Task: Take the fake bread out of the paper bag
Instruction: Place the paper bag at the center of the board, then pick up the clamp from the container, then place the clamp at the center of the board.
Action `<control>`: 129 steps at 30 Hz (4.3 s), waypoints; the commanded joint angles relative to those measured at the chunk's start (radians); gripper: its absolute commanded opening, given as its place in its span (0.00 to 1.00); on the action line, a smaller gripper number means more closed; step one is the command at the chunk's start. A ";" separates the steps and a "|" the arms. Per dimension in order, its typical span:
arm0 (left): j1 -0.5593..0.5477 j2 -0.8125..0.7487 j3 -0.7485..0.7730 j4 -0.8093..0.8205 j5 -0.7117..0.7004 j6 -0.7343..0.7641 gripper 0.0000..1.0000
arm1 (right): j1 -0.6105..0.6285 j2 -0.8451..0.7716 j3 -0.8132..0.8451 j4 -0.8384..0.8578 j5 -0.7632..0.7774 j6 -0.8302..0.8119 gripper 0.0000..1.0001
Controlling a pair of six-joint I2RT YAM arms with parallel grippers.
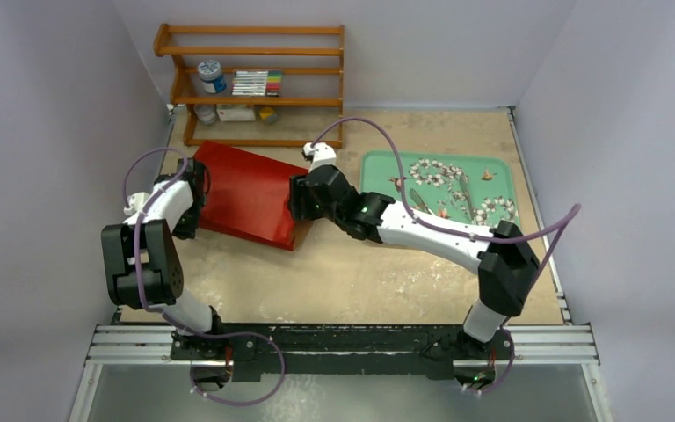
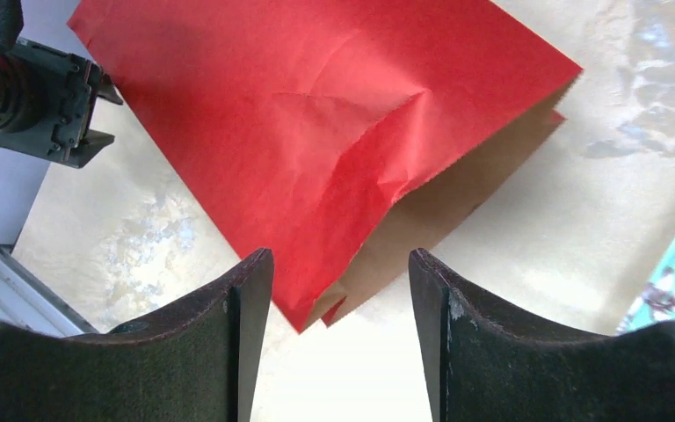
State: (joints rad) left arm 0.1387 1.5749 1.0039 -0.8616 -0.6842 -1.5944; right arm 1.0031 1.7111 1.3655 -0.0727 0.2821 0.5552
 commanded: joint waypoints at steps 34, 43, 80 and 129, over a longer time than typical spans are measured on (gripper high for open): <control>0.153 0.210 0.173 0.216 0.118 0.172 0.39 | -0.649 0.064 -0.159 -0.241 0.218 -0.047 0.77; 0.154 0.172 0.165 0.217 0.147 0.189 0.39 | -0.659 0.088 -0.170 -0.247 0.153 -0.063 0.75; 0.054 -0.329 -0.006 0.052 0.087 0.061 0.40 | -0.006 -0.072 -0.140 -0.269 0.208 -0.289 0.00; -0.071 -0.323 0.072 -0.048 -0.021 0.041 0.40 | 0.183 -0.123 -0.202 -0.080 -0.008 -0.428 0.83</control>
State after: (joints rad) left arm 0.0788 1.2926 1.0473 -0.9073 -0.6601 -1.5860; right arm 1.1740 1.7199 1.1782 -0.1184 0.2035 0.0425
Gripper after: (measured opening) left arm 0.398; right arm 0.829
